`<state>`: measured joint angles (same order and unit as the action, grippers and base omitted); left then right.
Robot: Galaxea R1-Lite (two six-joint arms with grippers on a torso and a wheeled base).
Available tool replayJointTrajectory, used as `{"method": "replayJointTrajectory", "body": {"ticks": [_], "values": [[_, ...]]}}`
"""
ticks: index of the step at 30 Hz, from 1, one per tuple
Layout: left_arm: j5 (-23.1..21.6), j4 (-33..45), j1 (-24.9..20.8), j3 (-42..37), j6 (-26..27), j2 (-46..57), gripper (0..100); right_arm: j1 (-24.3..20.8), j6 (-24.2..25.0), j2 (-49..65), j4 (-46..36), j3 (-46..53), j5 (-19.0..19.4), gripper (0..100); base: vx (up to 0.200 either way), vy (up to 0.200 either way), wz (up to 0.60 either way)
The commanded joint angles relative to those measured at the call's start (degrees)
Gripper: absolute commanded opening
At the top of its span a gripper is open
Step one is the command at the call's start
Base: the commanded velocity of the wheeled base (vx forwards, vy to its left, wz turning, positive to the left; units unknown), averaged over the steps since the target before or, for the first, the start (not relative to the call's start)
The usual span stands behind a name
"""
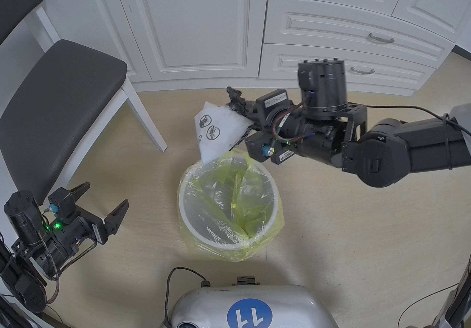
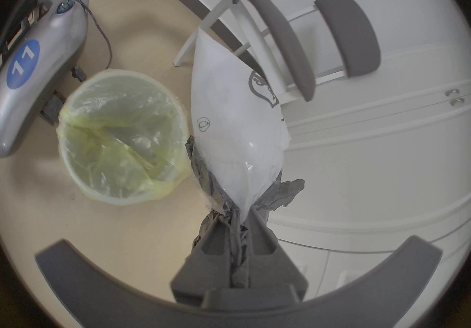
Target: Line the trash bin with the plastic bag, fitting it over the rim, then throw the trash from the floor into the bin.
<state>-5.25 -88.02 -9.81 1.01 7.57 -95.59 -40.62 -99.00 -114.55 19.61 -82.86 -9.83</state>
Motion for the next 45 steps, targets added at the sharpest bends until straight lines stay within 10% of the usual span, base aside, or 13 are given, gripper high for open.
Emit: {"method": "replayJointTrajectory", "body": {"ticks": [1, 8, 20, 45], "values": [[-0.02, -0.05, -1.0, 0.48, -0.01, -1.36, 100, -3.94, 4.78, -5.59, -7.4, -7.14, -4.41, 0, 0.0, 0.0, 0.0], [-0.02, 0.04, -1.0, 0.57, -0.1, 0.31, 100, -7.37, 22.18, -11.83, -26.47, -22.26, -9.51, 0, 0.0, 0.0, 0.0], [0.07, 0.04, -0.73, 1.45, -0.45, 0.49, 100, -8.6, 38.27, -17.28, -48.27, -31.73, -9.95, 0, 0.0, 0.0, 0.0], [0.07, 0.04, -0.21, 2.68, -1.59, -0.39, 100, -6.49, 42.13, -21.68, -52.84, -31.73, -12.67, 0, 0.0, 0.0, 0.0]]}}
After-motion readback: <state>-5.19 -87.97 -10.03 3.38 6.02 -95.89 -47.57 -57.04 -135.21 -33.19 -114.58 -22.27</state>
